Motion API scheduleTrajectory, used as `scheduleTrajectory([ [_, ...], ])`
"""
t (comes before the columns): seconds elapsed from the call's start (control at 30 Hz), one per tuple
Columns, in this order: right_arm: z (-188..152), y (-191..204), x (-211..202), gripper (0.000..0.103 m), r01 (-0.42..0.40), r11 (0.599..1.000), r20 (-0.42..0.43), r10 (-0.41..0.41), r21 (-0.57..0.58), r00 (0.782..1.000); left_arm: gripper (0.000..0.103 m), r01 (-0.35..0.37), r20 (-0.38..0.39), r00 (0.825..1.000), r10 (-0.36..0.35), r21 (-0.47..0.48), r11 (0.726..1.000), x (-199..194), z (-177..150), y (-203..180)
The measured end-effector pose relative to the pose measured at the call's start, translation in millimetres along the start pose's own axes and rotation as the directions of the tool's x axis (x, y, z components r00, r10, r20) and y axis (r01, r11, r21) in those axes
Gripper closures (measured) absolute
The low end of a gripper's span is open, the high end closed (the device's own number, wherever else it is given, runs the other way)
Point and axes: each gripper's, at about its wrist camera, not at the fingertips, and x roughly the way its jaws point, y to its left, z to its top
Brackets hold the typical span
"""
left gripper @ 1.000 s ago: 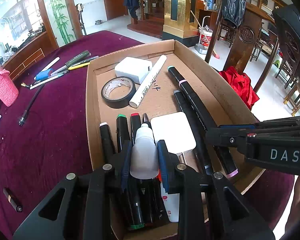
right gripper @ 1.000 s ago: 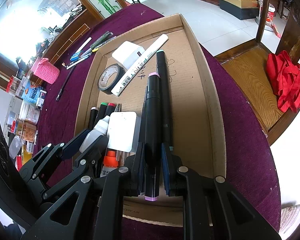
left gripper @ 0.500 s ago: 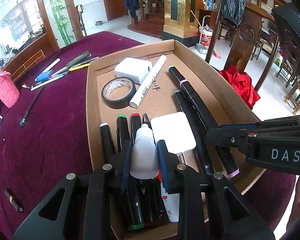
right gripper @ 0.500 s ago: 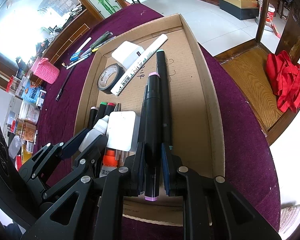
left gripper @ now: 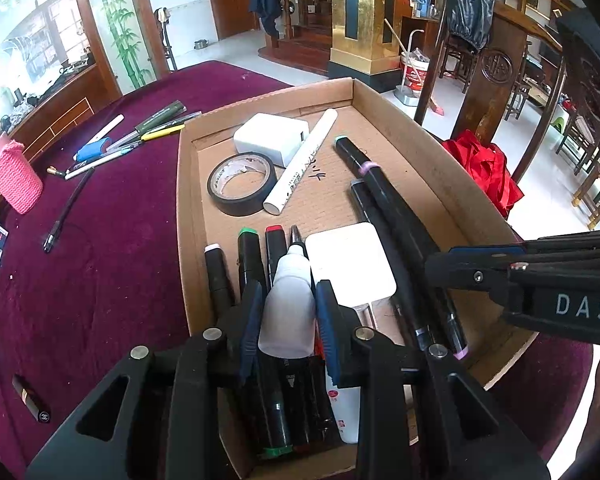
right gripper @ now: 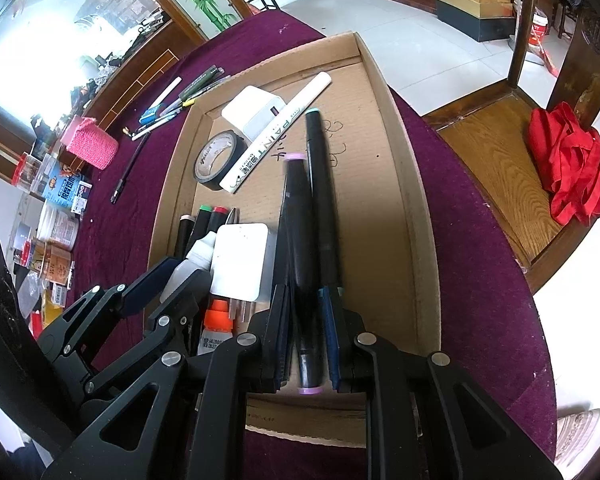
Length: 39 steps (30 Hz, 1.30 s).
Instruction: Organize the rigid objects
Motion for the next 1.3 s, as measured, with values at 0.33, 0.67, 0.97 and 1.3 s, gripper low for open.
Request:
scheduleTrajectory([
  [0.33, -1, 4, -8, 0.088, 0.004, 1.0, 0.017, -0.004, -0.005, 1.0, 0.046, -0.013, 0.016, 1.0, 0.014, -0.01, 1.0, -9, 0, 1],
  [0.67, -1, 31, -15, 0.088, -0.014, 0.999, 0.043, 0.016, -0.032, 0.999, 0.036, -0.032, 0.07, 0.997, 0.036, -0.066, 0.997, -49, -4, 33],
  [0.97, -7, 81, -11, 0.07, -0.066, 0.993, 0.044, 0.071, -0.103, 0.996, 0.036, -0.075, 0.056, 0.994, 0.089, -0.214, 0.974, -81, -36, 98],
  [1.3, -47, 106, -28, 0.052, -0.002, 0.985, 0.123, 0.024, -0.172, 0.992, 0.034, -0.057, 0.09, 0.992, 0.084, -0.27, 0.961, -113, -60, 121],
])
